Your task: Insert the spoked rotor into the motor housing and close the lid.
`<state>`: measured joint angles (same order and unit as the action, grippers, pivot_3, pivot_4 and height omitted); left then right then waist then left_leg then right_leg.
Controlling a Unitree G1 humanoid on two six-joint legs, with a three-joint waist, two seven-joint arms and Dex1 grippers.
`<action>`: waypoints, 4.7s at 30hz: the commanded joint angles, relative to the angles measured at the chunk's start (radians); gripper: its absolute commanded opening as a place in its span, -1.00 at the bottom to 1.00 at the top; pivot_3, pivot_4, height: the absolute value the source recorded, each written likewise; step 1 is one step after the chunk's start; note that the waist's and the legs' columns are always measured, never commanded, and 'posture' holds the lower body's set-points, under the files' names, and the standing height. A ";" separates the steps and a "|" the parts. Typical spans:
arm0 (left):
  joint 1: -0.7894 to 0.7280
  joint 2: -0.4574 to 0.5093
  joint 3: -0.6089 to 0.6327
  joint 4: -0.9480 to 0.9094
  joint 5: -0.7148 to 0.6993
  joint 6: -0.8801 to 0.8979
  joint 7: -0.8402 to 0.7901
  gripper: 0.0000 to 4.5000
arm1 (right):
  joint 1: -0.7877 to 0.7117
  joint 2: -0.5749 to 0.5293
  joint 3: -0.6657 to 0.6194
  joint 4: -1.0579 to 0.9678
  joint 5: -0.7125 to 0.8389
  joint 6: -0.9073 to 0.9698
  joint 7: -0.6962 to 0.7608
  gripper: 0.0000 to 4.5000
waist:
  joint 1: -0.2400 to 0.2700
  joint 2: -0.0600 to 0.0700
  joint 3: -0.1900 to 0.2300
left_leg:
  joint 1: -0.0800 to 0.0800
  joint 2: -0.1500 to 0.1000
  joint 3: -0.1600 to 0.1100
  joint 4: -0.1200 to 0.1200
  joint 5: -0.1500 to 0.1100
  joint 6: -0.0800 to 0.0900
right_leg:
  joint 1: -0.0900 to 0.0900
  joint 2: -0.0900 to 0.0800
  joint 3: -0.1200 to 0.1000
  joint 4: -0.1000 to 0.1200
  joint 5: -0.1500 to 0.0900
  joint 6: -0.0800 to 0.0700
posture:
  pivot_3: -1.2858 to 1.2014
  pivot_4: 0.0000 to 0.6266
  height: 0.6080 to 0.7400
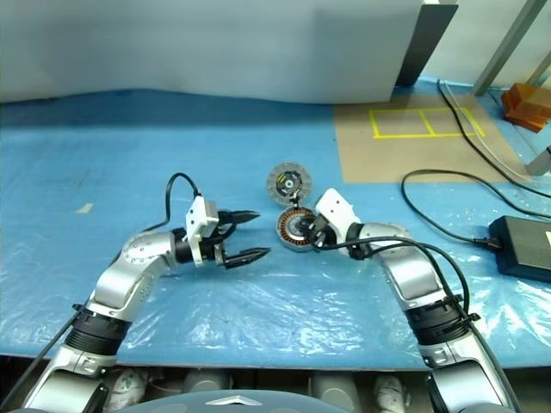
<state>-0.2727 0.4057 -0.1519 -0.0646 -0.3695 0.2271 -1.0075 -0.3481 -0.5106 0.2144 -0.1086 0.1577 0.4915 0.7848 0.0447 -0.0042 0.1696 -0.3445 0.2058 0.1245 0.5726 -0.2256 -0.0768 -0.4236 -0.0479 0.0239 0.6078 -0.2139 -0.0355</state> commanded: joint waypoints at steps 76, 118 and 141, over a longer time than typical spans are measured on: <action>0.006 0.031 0.013 -0.001 -0.016 -0.019 -0.039 1.00 | -0.010 0.054 -0.010 0.012 -0.001 -0.043 -0.035 -0.98 | 0.000 0.000 0.000 | 0.000 0.000 0.000 0.000 0.000 0.000 | -0.001 0.000 0.000 0.000 0.000 -0.001 | 0.03 -0.52 1.00; -0.596 0.302 -0.189 0.554 0.336 -0.174 -0.439 1.00 | 0.082 -0.098 -0.116 -0.308 0.225 0.200 -0.029 -0.98 | 0.013 0.000 0.000 | 0.000 0.000 0.000 -0.001 0.000 0.000 | 0.000 0.001 0.000 -0.001 0.001 0.001 | 0.03 -0.52 1.00; -0.614 0.255 -0.201 0.683 0.436 -0.352 -0.495 1.00 | 0.117 -0.077 -0.095 -0.308 0.205 0.188 -0.082 -0.98 | 0.027 0.000 0.000 | -0.001 0.000 -0.001 -0.001 0.000 0.000 | 0.000 0.000 0.000 0.000 0.003 0.004 | 0.03 -0.52 1.00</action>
<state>-0.8859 0.6637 -0.3621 0.6299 0.0618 -0.1075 -1.5156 -0.2197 -0.5921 0.1272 -0.4048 0.3646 0.6997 0.7018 0.0718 -0.0047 0.1695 -0.3454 0.2056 0.1239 0.5720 -0.2252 -0.0772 -0.4240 -0.0474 0.0240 0.6078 -0.2112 -0.0318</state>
